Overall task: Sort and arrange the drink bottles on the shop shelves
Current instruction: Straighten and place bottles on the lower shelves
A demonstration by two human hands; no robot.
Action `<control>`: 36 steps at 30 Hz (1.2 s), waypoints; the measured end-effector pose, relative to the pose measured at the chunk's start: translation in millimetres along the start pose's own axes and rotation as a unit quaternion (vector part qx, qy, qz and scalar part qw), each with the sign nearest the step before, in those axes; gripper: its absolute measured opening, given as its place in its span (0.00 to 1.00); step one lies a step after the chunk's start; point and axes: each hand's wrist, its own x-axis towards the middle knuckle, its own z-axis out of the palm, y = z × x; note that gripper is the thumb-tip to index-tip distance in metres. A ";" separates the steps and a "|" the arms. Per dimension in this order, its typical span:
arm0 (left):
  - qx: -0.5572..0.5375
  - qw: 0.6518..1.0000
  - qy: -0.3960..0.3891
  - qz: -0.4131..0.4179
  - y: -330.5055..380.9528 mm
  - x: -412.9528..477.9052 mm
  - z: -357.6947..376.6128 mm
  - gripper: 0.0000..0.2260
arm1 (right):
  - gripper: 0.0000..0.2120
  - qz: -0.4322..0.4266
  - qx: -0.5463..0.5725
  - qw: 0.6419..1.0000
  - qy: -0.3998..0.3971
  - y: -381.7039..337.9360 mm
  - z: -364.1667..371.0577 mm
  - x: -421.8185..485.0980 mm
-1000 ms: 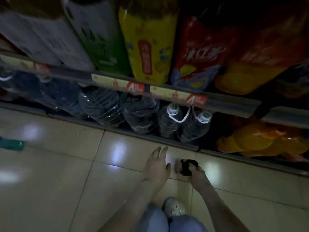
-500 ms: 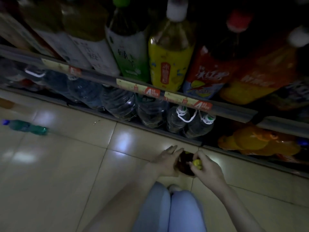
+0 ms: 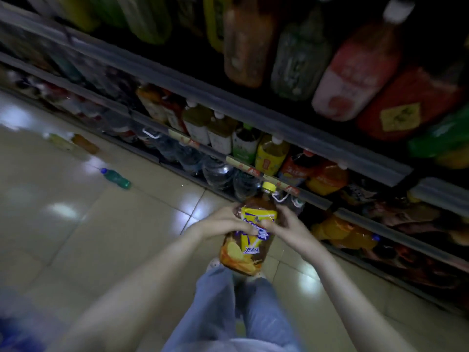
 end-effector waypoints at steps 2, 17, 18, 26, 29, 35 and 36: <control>-0.042 0.999 0.010 0.004 17.7 -29.8 -16.0 0.10 | 0.30 0.029 0.049 0.996 -0.066 -25.5 8.1 -16.4; 0.133 0.972 0.133 0.140 94.5 -118.4 -138.8 0.45 | 0.44 -0.128 0.056 0.989 -0.044 -171.4 49.6 -23.2; 0.162 0.963 0.143 0.163 94.7 -122.2 -149.9 0.46 | 0.45 -0.152 0.033 0.987 -0.034 -178.3 57.1 -20.3; 0.201 0.893 0.213 0.342 87.4 -124.3 -223.3 0.40 | 0.37 -0.357 -0.041 0.922 0.144 -238.7 115.8 0.2; 0.205 0.886 0.259 0.326 87.8 -116.7 -250.3 0.41 | 0.32 -0.407 -0.049 0.888 0.206 -267.0 125.2 13.9; 0.296 0.835 0.337 0.319 98.2 -72.0 -310.3 0.32 | 0.39 -0.437 -0.066 0.864 0.242 -308.1 123.7 66.8; 0.311 0.828 0.343 0.316 102.3 -61.2 -319.0 0.32 | 0.38 -0.433 -0.069 0.864 0.246 -313.0 121.1 79.9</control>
